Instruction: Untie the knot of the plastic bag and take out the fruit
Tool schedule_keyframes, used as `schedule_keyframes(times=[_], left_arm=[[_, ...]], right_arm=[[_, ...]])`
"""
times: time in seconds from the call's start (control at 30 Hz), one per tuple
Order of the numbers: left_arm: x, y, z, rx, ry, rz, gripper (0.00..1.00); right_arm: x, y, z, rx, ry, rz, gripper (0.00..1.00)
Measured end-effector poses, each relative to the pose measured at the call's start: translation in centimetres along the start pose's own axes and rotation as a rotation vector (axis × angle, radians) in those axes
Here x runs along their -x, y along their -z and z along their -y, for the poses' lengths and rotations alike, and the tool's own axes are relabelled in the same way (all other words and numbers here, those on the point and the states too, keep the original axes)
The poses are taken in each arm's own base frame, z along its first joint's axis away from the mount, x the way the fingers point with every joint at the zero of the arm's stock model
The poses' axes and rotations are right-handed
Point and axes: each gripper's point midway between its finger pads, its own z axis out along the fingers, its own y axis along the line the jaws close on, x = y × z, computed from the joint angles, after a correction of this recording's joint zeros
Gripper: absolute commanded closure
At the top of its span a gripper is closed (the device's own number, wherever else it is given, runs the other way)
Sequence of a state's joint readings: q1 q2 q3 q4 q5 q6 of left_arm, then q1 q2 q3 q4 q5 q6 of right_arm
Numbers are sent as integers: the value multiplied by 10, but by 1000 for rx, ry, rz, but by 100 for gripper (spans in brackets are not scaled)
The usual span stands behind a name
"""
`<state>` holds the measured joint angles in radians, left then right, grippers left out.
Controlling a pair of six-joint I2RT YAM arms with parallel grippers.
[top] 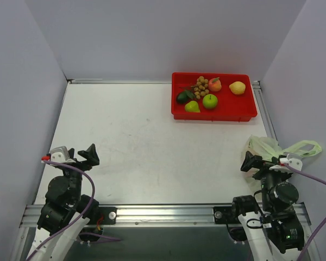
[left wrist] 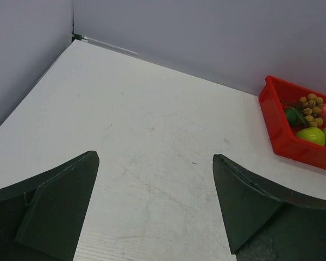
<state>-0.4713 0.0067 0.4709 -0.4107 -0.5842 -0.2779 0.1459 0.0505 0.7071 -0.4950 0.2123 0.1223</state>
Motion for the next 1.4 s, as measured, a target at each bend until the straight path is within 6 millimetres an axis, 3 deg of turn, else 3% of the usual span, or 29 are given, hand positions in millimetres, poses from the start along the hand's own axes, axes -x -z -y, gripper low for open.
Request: schedule_keyframes(times=[0.3, 0.47, 0.63, 0.8, 0.97, 1.2, 1.4], left_arm=[[0, 0, -1, 8, 5, 2, 3], [0, 0, -1, 9, 9, -1, 3], [-2, 0, -2, 18, 24, -7, 2], [-6, 1, -4, 27, 34, -23, 3], [-10, 3, -6, 33, 39, -41, 3], [-14, 3, -7, 40, 39, -53, 3], [-15, 2, -6, 41, 33, -65, 3]], right_arm=[[31, 3, 14, -116, -10, -64, 0], [29, -7, 14, -176, -13, -196, 0], [9, -24, 15, -265, 9, -394, 0], [-25, -48, 19, -390, 32, -596, 0], [-54, -65, 47, -599, -26, -728, 0], [-69, -89, 79, -797, -99, -755, 0], [-96, -111, 105, -925, -177, -790, 0]])
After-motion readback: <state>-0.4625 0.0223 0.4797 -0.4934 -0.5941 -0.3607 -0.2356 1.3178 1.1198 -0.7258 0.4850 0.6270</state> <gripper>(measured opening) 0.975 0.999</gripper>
